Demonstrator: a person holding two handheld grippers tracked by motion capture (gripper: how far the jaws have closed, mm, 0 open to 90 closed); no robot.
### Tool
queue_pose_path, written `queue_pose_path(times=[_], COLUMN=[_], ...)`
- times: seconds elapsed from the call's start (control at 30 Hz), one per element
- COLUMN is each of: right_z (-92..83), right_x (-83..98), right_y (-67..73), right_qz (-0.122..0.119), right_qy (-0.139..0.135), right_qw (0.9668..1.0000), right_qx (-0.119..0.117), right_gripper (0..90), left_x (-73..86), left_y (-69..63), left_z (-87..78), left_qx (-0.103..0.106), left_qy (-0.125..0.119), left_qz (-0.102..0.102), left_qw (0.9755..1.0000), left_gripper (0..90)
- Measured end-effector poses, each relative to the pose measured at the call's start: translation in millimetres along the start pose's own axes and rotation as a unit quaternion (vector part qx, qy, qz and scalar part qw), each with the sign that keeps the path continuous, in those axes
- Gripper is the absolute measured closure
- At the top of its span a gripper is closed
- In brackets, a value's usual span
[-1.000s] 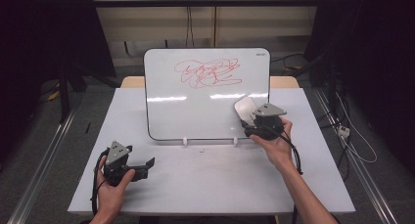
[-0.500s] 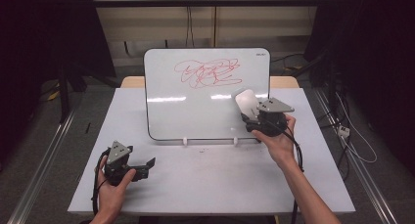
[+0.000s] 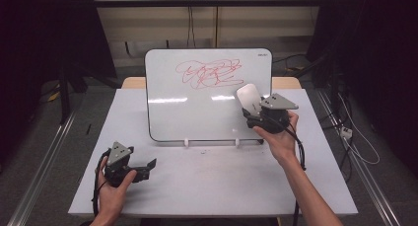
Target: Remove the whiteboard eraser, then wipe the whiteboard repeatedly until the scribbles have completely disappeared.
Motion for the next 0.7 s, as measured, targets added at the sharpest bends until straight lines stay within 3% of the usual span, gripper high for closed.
queue_pose_path(times=[0.7], right_z=[8.5], right_x=[-33.4], right_y=[-16.1], right_qz=[-0.004], right_qy=[-0.018], right_qw=[0.9993], right_qx=[0.032], right_gripper=[31.6], left_x=[2.7], left_y=[3.1], left_z=[1.3], left_qx=[0.001], left_qy=[0.005], left_qz=[-0.008], left_qw=[1.0], left_gripper=[7.3])
Point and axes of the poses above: each handheld gripper's, and its own axes: z roughly forward along the jaws, x roughly out of its underside, y roughly to its left, the point moved 2 cm from there along z, roughly forward along the jaws, and after that the axes turned 1 degree about -y, right-handed, at the moved point
